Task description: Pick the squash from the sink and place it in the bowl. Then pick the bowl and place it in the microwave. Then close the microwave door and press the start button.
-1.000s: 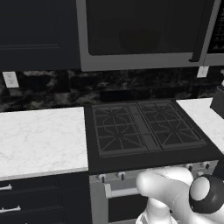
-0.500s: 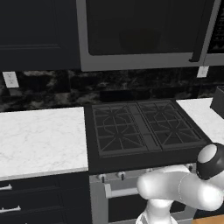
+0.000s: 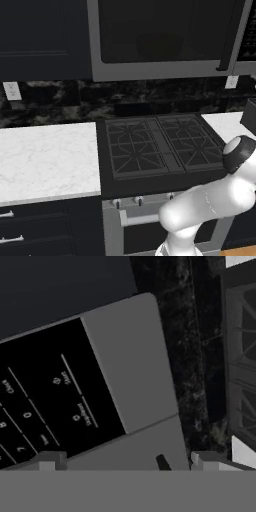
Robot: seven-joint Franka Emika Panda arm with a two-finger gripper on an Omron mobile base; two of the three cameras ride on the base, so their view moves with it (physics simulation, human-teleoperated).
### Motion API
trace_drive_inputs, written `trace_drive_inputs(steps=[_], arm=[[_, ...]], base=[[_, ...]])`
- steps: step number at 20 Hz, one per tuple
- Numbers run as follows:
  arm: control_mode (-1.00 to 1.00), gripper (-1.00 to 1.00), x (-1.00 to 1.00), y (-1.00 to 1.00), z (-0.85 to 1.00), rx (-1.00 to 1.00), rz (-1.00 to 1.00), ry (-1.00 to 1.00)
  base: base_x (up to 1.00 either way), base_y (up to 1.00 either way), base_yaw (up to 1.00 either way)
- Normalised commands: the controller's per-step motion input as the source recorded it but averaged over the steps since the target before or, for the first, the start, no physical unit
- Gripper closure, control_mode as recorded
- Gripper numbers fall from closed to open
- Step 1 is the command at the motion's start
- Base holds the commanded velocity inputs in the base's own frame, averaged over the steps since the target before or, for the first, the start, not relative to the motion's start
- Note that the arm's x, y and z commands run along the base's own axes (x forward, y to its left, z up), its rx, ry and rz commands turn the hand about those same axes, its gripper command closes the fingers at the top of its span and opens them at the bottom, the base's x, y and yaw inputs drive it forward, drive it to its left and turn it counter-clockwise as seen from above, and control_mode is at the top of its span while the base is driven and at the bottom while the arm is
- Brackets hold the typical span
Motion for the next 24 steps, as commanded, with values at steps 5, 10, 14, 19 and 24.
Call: trace_drive_inputs(steps=[5, 10, 14, 19, 24], arm=[[-1.00, -1.00, 0.60, -0.31, -0.08, 0.00, 0.02, 0.01], [-1.00, -1.00, 0.50, -0.36, -0.08, 0.00, 0.00, 0.00], [-1.00, -1.00, 0.53, -0.32, -0.15, 0.00, 0.00, 0.03], [-1.00, -1.00, -0.04, -0.08, -0.63, -0.01, 0.00, -0.01], [-1.00, -1.00, -1.00, 0.97, -1.00, -0.11, 0.08, -0.25]], base=[[0.00, 0.00, 0.00], [0.00, 0.00, 0.00], [0.00, 0.00, 0.00], [0.00, 0.00, 0.00], [0.00, 0.00, 0.00]])
